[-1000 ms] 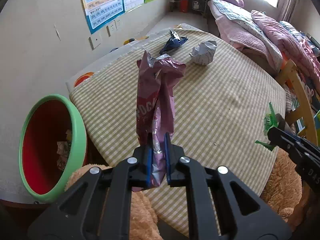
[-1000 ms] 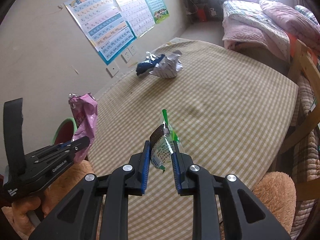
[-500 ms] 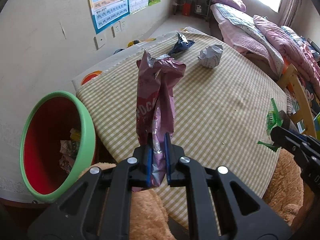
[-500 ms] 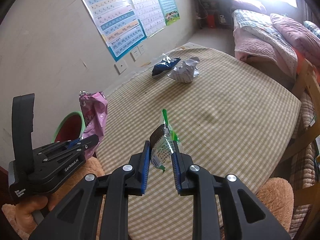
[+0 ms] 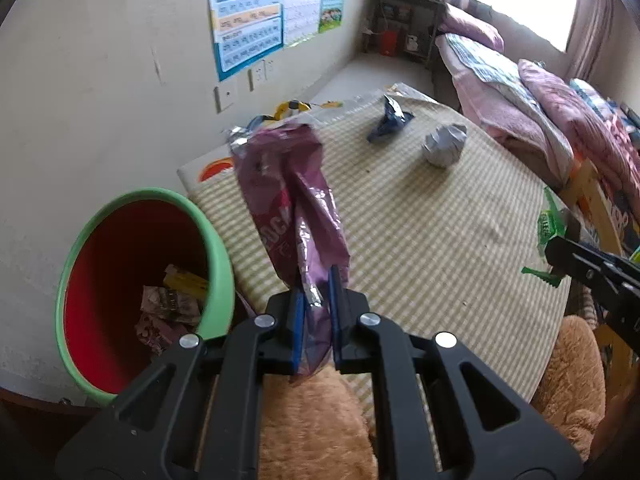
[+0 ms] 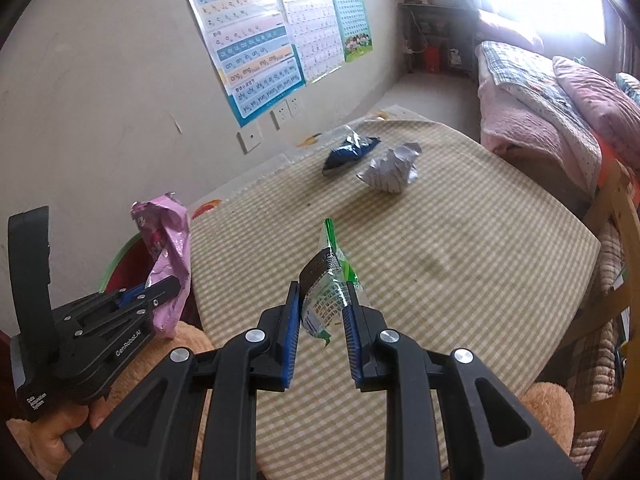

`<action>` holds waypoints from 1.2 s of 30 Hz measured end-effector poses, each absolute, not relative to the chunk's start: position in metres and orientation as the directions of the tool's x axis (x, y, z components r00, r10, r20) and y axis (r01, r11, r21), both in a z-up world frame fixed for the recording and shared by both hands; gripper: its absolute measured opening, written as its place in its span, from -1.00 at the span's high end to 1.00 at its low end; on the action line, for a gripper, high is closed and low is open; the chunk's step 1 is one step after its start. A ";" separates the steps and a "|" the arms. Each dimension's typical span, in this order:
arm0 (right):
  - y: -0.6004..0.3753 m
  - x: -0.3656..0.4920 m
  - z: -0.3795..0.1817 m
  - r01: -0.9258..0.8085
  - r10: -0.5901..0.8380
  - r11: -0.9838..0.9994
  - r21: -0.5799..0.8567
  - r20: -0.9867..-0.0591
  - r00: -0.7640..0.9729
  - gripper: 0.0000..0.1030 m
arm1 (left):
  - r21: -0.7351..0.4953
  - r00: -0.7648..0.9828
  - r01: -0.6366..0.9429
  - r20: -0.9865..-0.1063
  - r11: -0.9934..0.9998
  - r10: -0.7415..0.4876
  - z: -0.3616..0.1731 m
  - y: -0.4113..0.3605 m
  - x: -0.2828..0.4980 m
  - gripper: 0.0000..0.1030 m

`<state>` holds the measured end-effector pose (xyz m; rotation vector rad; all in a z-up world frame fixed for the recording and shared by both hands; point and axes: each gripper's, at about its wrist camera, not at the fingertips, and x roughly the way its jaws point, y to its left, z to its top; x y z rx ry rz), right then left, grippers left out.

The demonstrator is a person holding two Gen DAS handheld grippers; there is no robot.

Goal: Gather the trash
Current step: 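Carry the pink bag with the left gripper over the bin while the right carries the green wrapper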

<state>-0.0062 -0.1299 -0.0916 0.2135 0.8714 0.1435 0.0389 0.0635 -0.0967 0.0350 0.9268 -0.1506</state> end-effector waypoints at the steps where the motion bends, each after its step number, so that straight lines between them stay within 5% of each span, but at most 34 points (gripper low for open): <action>1: -0.128 -0.006 -0.091 -0.043 0.213 0.969 0.242 -0.741 0.636 0.61 | -0.041 0.593 0.137 -0.797 0.990 -0.115 -0.095 0.067 0.040 0.80; 20: -0.050 0.016 -0.085 -0.206 0.289 0.957 0.206 -0.745 0.601 0.61 | -0.099 0.619 -0.132 -0.785 0.986 0.004 -0.093 0.184 0.039 0.80; 28: 0.005 0.043 -0.097 -0.341 0.528 0.847 0.407 -0.713 0.461 0.59 | -0.089 0.570 -0.223 -0.820 0.971 0.056 -0.114 0.229 0.036 0.80; 36: 0.058 0.070 -0.095 -0.401 0.577 0.809 0.430 -0.713 0.398 0.57 | -0.089 0.535 -0.272 -0.841 0.958 0.074 -0.130 0.257 0.033 0.80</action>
